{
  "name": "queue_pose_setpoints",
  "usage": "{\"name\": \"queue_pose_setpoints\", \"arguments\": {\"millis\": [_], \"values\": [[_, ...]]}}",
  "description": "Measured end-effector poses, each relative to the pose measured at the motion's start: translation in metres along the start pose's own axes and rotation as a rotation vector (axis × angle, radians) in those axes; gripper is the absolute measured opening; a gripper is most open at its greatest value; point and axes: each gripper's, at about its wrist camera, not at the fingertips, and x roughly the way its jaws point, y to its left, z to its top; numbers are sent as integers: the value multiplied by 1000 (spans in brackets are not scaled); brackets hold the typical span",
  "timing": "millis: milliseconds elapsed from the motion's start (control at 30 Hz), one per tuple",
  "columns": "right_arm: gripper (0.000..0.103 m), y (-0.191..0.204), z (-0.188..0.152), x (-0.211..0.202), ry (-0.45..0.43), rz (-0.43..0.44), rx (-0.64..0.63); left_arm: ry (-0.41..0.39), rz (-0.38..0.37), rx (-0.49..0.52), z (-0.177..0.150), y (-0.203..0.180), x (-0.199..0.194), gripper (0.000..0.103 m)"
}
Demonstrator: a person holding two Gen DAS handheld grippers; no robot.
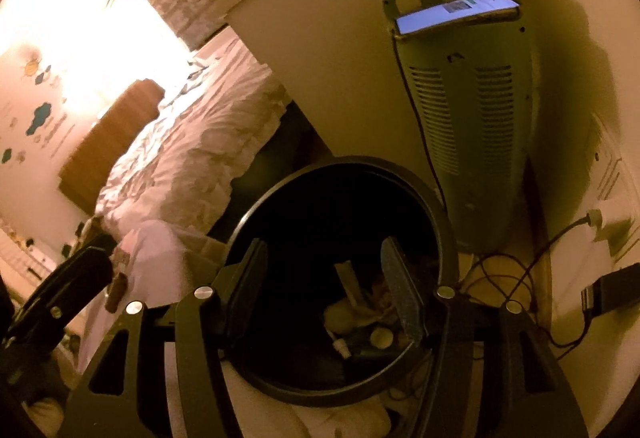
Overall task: Collect trash
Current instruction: 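Open both grippers to drop the cup and wrapper into the bin, then move both grippers back over the table toward the remaining trash, then grasp the black card pack with the left gripper while the right grasps the brown tube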
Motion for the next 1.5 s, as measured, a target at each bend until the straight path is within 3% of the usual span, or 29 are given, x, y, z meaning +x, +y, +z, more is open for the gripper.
{"name": "queue_pose_setpoints", "arguments": {"millis": [200,267,433,567,667,733,833,933,1133,1267,1400,1500], "values": [[60,33,-2,4,22,21,-56,-30,44,-23,-9,21,-26,81],[65,49,-4,7,31,36,-82,-37,79,-29,-16,34,-36,83],[65,99,-8,22,67,89,-172,-23,174,-74,-40,77,-58,83],[66,144,-16,34,99,136,-252,10,275,-156,-69,131,-78,83],[75,184,-23,45,127,179,-322,38,362,-203,-91,164,-92,87],[75,213,-31,54,149,203,-382,64,418,-235,-107,188,-101,89],[76,253,-43,69,190,222,-479,119,467,-235,-126,214,-109,91],[90,289,-57,86,224,224,-577,163,464,-200,-143,228,-114,92],[90,344,-88,122,285,165,-814,224,459,-15,-159,234,-114,97],[92,367,-109,147,303,132,-977,250,428,54,-163,233,-107,97],[96,379,-120,165,297,107,-1056,236,393,61,-162,237,-106,97],[96,383,-114,176,316,120,-1014,227,346,29,-161,244,-104,95]]}}
